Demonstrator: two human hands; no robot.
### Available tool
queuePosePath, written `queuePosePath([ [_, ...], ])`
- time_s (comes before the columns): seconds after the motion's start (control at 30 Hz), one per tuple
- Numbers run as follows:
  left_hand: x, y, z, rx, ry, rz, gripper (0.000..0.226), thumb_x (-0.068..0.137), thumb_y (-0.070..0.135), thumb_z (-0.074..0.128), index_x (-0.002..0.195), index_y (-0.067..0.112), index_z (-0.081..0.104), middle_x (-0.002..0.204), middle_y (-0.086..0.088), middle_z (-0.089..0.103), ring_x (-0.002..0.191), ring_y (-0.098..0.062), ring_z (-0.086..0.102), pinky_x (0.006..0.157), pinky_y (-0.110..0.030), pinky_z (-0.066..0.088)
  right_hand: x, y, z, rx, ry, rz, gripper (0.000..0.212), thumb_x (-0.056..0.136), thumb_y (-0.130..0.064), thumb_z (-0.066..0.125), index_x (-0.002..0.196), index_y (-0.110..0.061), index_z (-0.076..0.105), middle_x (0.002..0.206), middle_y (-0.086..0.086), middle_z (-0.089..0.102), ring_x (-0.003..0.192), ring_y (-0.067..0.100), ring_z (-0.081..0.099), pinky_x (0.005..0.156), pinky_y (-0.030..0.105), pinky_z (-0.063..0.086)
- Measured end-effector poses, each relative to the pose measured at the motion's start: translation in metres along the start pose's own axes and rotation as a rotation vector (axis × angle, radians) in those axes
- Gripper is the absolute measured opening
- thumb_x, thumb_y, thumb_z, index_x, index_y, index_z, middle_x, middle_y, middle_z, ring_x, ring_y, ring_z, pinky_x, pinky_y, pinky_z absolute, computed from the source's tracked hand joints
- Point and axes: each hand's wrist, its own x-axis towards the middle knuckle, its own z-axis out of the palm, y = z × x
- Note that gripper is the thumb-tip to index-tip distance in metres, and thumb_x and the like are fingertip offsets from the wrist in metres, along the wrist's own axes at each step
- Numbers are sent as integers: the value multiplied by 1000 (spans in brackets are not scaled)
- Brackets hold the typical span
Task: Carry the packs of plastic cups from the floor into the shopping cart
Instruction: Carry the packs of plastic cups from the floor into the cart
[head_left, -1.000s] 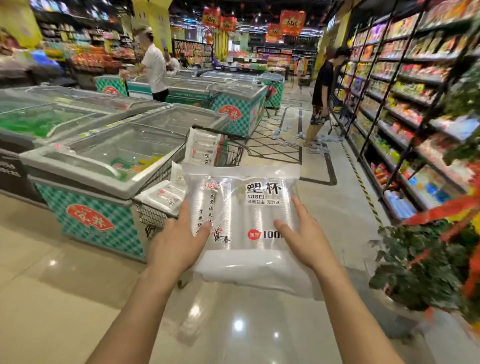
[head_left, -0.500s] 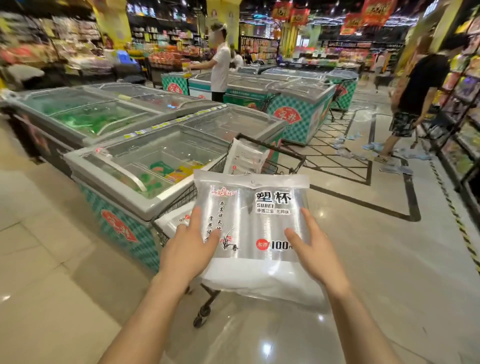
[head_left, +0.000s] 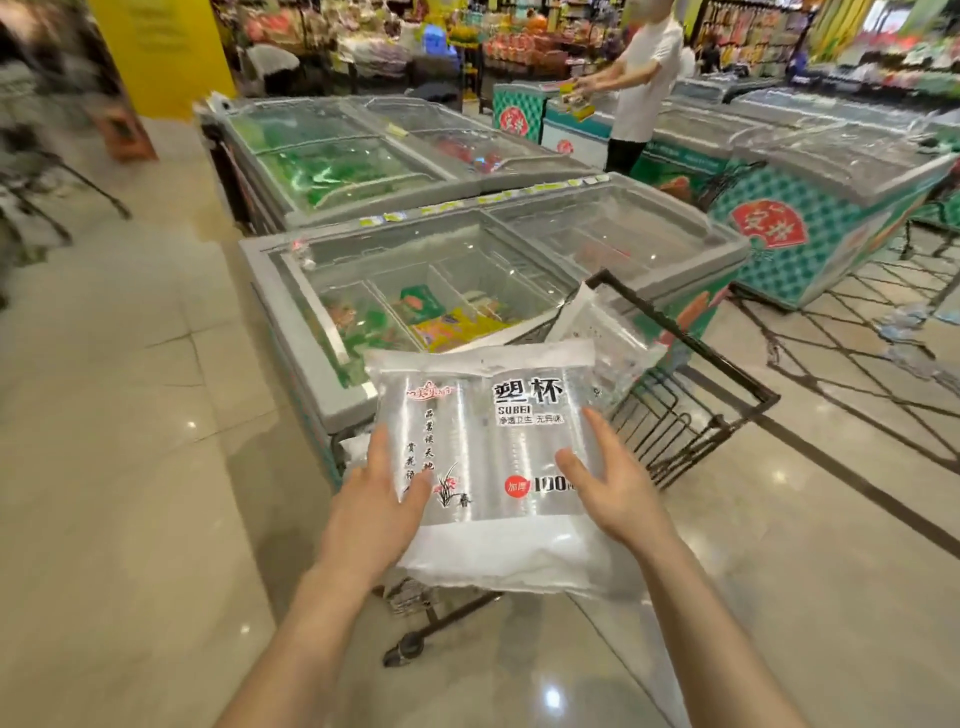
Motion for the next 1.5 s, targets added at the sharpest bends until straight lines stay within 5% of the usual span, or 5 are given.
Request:
queuePosePath([
  [0.57,156,-89,111,116,40,-463,82,94,57,44,152,39,-10,127,-23,51,108,-41,58,86,-45,48,234,84,166,37,-474,76,80,96,-38,55,155,-32,1,160,0,21,144,25,27,112,38,25],
  [0.8,189,-152,189,121,20,-585,80,92,61,41,151,42,-10,128,-21,52,106,-38,59,87,-50,51,278,147,256,48,-594,96,78,98,-37,52,155,-35,-2,163,-8,3,149,19,7,119,45,11],
  [1.07,197,-181,228,70,-35,-669,80,93,63,37,151,39,-12,148,-16,37,122,-33,52,89,-42,46,288,179,301,-138,-666,11,73,101,-40,42,154,-34,-9,162,-3,-17,148,16,-8,112,34,-2],
  [1.33,219,-153,192,210,-63,-699,78,93,49,49,153,33,2,148,-16,35,123,-36,49,91,-46,48,313,140,265,-124,-724,-2,73,96,-40,52,155,-30,9,163,9,4,149,26,8,118,42,15],
  [1.5,259,-100,129,264,9,-575,73,93,49,49,154,25,16,155,-14,29,135,-35,38,104,-46,40,350,68,206,-224,-677,-267,69,93,-46,55,152,-21,29,154,7,34,141,24,30,111,37,31],
])
